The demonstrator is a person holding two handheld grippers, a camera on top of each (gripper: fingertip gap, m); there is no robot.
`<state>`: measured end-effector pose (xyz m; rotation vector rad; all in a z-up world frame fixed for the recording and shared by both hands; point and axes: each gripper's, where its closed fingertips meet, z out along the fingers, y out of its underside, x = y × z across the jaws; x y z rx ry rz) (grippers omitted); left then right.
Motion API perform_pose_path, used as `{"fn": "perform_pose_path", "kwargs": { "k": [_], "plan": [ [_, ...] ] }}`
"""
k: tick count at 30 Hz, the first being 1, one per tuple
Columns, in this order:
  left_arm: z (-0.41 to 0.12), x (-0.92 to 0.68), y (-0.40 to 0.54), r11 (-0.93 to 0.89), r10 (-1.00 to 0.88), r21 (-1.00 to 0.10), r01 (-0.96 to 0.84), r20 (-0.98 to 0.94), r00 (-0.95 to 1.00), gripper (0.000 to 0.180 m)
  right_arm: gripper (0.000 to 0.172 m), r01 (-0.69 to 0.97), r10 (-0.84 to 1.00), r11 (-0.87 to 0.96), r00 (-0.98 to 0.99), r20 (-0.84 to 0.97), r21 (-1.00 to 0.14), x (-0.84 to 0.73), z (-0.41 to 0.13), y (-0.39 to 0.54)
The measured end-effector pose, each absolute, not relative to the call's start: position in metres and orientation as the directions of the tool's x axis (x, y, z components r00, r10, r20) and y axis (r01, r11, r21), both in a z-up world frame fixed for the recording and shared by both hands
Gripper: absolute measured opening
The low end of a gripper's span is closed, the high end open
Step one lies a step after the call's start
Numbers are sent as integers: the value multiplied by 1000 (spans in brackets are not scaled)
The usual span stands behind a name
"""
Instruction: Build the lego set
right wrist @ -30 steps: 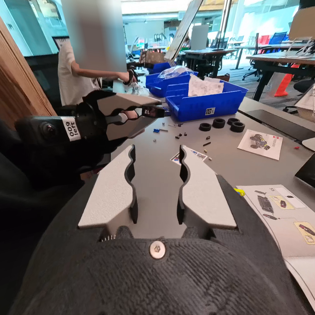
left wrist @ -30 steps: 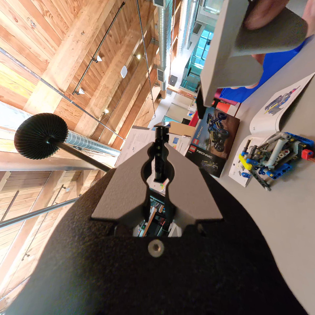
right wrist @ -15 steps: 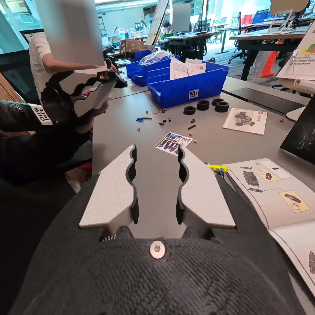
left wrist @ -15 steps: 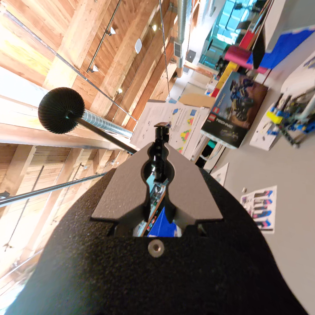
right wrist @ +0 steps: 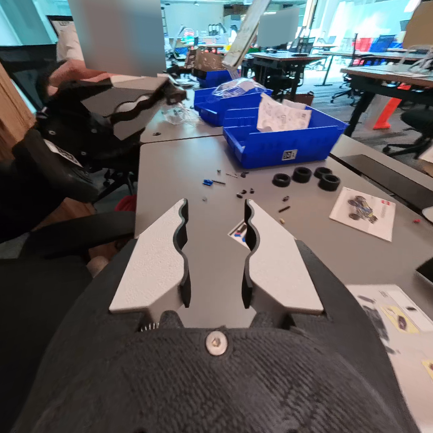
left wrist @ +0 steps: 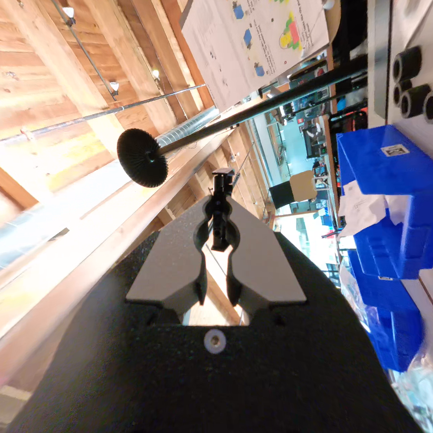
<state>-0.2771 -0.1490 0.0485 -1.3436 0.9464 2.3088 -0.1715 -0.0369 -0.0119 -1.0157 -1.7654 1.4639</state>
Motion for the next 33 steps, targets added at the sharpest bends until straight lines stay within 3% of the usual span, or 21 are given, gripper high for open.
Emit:
{"fn": "perform_pose_path", "kwargs": {
  "k": [4, 8, 19, 33],
  "plan": [
    [35, -260, -142, -699, -110, 469, -540, -817, -566, 3, 46, 192, 822, 193, -567, 51, -962, -169, -20, -68],
    [28, -245, -135, -671, -77, 476, -568, -807, -585, 3, 46, 190, 805, 246, -587, 91, -950, -167, -22, -84],
    [19, -241, -116, -633, -13, 463, -621, -808, -589, 3, 46, 200, 843, 208, -533, 72, -958, -154, -23, -68],
    [-16, -253, -79, -560, -53, 524, -642, -796, -604, 4, 44, 337, 909, 173, -416, 18, -925, -146, -38, 2]
  ]
}}
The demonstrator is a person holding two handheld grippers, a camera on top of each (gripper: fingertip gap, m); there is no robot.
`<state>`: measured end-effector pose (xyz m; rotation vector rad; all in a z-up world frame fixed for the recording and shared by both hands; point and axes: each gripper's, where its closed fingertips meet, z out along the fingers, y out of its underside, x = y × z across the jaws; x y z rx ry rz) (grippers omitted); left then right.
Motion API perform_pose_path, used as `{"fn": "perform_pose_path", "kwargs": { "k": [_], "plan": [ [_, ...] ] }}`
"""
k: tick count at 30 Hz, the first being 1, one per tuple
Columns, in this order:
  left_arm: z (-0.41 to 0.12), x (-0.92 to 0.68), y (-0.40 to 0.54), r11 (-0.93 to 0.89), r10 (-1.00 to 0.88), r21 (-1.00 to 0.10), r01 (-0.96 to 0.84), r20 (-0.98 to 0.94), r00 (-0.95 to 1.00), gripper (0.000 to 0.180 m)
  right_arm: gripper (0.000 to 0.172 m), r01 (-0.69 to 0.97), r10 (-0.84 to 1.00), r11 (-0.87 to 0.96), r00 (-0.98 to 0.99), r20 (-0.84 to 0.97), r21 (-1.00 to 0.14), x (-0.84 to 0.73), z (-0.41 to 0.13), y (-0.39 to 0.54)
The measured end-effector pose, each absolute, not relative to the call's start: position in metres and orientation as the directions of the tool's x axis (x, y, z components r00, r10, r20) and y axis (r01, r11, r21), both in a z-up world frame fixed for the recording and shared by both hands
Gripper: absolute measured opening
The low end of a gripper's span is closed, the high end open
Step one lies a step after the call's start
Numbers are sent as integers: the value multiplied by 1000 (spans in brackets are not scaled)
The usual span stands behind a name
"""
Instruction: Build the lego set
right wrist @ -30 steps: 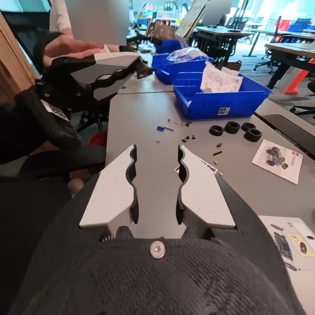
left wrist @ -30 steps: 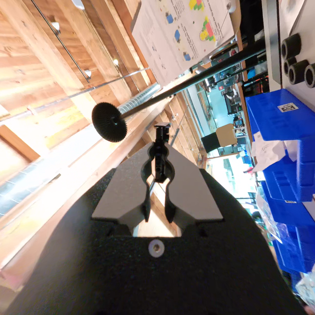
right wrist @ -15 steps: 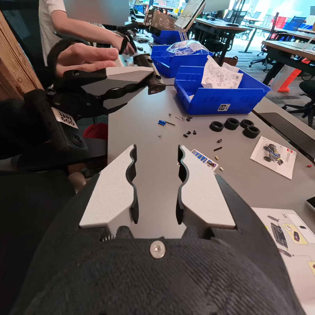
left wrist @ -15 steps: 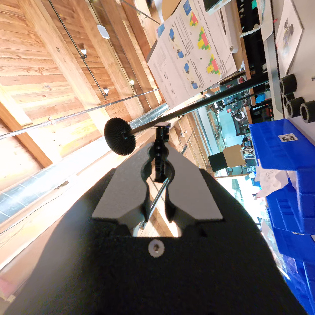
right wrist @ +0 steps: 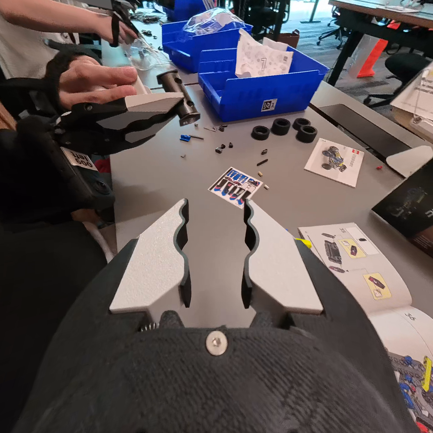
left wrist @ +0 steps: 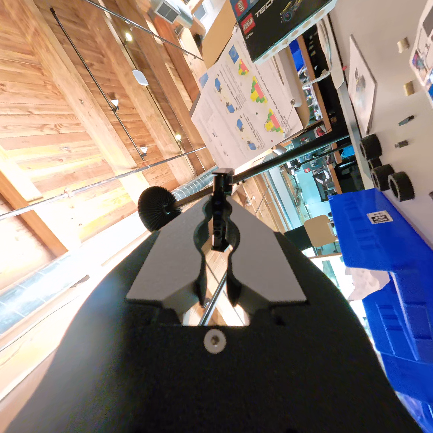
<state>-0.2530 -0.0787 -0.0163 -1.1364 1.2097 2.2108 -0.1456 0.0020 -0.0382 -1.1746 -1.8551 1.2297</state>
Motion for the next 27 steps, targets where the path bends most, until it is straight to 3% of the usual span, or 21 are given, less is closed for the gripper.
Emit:
{"fn": "perform_pose_path", "kwargs": {
  "k": [7, 13, 18, 22, 27],
  "plan": [
    [-38, -273, -67, -529, -50, 490, -693, -833, -550, 4, 43, 382, 931, 130, -364, -19, -915, -150, -53, 28],
    [-63, -268, -46, -454, 56, 217, -864, -961, -271, 4, 47, 460, 937, 291, -315, 152, -839, -128, -62, 85],
    [-64, -224, -8, -276, 124, 79, -958, -985, -117, 3, 61, 513, 920, 310, -373, 118, -800, -116, -100, 123],
    [-53, -201, 27, -202, 162, 29, -979, -985, -63, 4, 65, 501, 898, 275, -438, 34, -820, -124, -126, 121],
    [-55, -186, 55, -187, 162, 30, -982, -985, -61, 3, 66, 465, 924, 152, -380, -42, -872, -136, -126, 113]
  ]
}}
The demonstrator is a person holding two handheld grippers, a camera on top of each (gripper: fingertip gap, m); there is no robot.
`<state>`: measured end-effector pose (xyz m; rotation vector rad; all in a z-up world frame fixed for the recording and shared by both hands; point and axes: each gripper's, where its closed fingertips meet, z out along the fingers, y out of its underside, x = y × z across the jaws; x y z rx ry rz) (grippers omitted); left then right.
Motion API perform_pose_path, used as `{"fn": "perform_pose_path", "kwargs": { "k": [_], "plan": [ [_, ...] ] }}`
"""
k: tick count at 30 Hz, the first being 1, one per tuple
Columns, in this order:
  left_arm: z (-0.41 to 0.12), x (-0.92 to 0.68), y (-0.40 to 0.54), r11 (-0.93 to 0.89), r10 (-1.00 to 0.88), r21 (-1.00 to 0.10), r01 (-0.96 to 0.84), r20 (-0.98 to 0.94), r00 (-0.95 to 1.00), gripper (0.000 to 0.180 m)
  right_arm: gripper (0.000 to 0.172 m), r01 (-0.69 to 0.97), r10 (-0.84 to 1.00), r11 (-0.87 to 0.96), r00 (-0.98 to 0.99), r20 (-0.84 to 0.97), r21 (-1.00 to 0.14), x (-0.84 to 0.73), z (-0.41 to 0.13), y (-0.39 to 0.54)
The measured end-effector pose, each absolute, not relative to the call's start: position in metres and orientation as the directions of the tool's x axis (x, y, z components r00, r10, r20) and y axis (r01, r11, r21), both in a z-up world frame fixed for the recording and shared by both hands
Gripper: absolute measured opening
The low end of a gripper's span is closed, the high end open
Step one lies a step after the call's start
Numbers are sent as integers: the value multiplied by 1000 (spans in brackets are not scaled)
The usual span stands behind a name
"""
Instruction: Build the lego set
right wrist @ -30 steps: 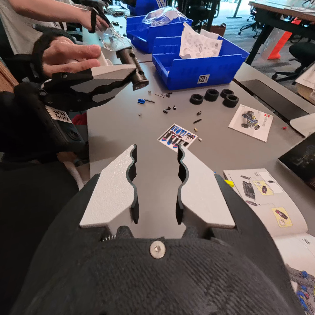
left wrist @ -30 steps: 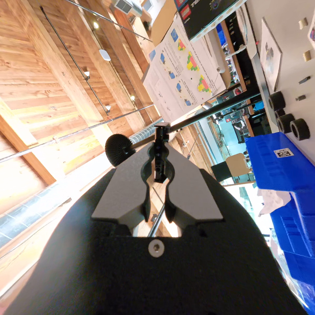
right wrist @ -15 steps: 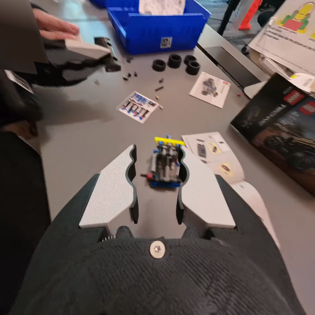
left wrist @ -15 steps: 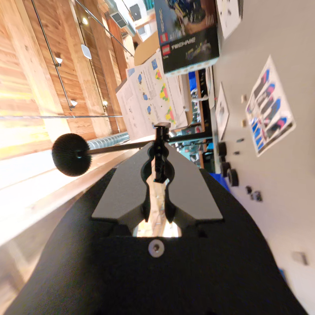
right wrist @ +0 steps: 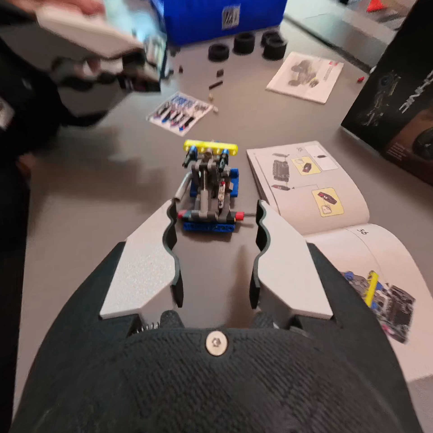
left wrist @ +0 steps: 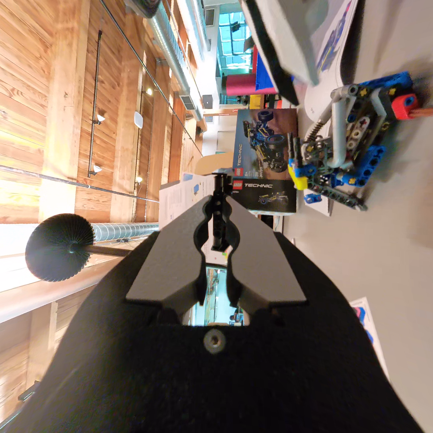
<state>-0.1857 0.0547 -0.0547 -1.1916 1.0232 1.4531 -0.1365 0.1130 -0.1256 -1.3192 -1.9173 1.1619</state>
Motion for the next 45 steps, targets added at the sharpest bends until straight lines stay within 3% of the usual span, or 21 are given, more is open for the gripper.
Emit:
{"fn": "perform_pose_path", "kwargs": {
  "k": [3, 7, 12, 17, 18, 22, 32, 40, 45],
  "plan": [
    [-58, -184, 62, -216, 149, 43, -976, -986, -77, 3, 70, 385, 935, 56, -344, -87, -921, -146, -119, 99],
    [-55, -183, 65, -266, 142, 60, -962, -985, -101, 3, 73, 416, 944, 151, -330, 6, -897, -156, -140, 96],
    [-54, -186, 60, -316, 132, 55, -947, -986, -101, 3, 40, 394, 922, 165, -387, 0, -904, -161, -139, 86],
    [-49, -192, 51, -351, 135, 40, -936, -986, -93, 3, 37, 355, 861, 226, -508, 16, -907, -152, -138, 60],
    [-47, -193, 50, -357, 139, 38, -933, -986, -93, 3, 27, 337, 829, 249, -559, 20, -908, -147, -138, 53],
    [-39, -192, 45, -362, 166, 14, -932, -983, -79, 3, 27, 260, 700, 323, -713, 44, -910, -124, -137, 35],
    [-42, -175, 49, -301, 159, 13, -954, -985, -64, 3, 42, 310, 679, 397, -732, 49, -864, -82, -131, 60],
    [-43, -149, 54, -150, 121, 11, -989, -992, -30, 3, 50, 445, 883, 227, -470, -11, -866, -15, -112, 156],
    [-47, -130, 57, -40, 84, -44, -998, -996, 41, 3, 53, 422, 924, 119, -378, -55, -899, 3, -105, 180]
  ]
}}
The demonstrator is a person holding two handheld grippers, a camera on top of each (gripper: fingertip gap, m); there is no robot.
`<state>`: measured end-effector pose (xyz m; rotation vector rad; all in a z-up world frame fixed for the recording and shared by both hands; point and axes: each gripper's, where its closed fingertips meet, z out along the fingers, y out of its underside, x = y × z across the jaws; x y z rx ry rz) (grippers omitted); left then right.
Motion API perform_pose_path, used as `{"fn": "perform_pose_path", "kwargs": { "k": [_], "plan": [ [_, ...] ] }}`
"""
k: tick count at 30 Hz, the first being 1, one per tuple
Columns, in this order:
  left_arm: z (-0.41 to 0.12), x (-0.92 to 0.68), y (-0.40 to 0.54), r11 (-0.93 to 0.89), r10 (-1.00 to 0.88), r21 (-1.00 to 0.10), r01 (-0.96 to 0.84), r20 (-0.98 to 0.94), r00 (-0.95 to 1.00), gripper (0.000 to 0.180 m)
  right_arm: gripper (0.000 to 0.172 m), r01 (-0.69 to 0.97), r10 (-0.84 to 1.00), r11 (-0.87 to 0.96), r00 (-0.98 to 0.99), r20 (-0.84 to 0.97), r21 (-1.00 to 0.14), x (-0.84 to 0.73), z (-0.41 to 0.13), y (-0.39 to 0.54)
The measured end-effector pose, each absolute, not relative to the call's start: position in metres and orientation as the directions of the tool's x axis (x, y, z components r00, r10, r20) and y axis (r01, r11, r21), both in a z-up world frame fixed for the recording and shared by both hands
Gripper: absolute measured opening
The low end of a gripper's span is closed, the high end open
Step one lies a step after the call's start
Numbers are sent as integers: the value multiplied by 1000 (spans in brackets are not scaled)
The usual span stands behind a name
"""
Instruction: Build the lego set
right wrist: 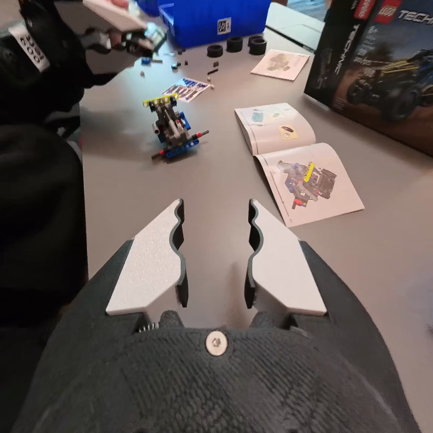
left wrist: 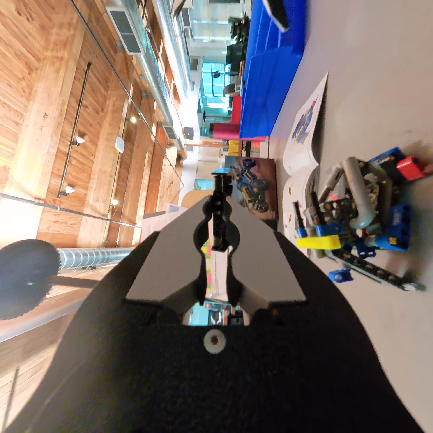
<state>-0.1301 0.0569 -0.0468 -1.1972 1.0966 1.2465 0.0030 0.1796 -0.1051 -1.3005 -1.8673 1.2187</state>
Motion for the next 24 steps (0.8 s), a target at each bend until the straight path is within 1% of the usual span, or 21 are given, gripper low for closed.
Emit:
{"fn": "perform_pose_path", "kwargs": {
  "k": [2, 4, 6, 8, 11, 13, 15, 18, 20, 22, 23, 24],
  "plan": [
    [-50, -121, 57, 6, 57, -54, -999, -997, 55, 3, 56, 398, 917, 73, -388, -96, -915, -3, -99, 175],
    [-54, -108, 57, 62, 11, -69, -996, -997, 70, 3, 61, 377, 876, 56, -463, -135, -925, -12, -94, 156],
    [-58, -96, 56, 112, -30, -83, -990, -996, 80, 4, 65, 367, 821, 94, -555, -136, -925, -21, -96, 132],
    [-59, -83, 55, 161, -58, -90, -983, -995, 81, 3, 75, 330, 763, 109, -632, -134, -938, -34, -92, 107],
    [-59, -64, 54, 233, -76, -117, -965, -992, 102, 4, 79, 301, 636, 30, -741, -214, -953, -47, -81, 67],
    [-60, -51, 54, 271, -82, -104, -957, -993, 85, 3, 81, 316, 572, 20, -782, -248, -949, -52, -82, 48],
    [-65, -40, 56, 303, -89, -55, -951, -996, 29, 3, 87, 338, 530, 29, -803, -272, -941, -53, -87, 35],
    [-75, -25, 57, 356, -107, -8, -935, -994, -33, 3, 86, 317, 486, -13, -827, -283, -948, -52, -80, 26],
    [-82, -17, 58, 396, -133, -15, -918, -990, -41, 3, 90, 317, 473, 24, -839, -269, -948, -49, -87, 23],
    [-84, -11, 60, 428, -141, -30, -903, -989, -33, 3, 93, 285, 468, 85, -857, -214, -955, -43, -94, 21],
    [-84, -9, 61, 441, -143, -39, -896, -989, -27, 3, 93, 268, 466, 109, -864, -189, -957, -41, -96, 20],
    [-83, -8, 63, 449, -142, -45, -892, -990, -22, 3, 89, 254, 461, 117, -870, -175, -960, -39, -96, 20]
  ]
}}
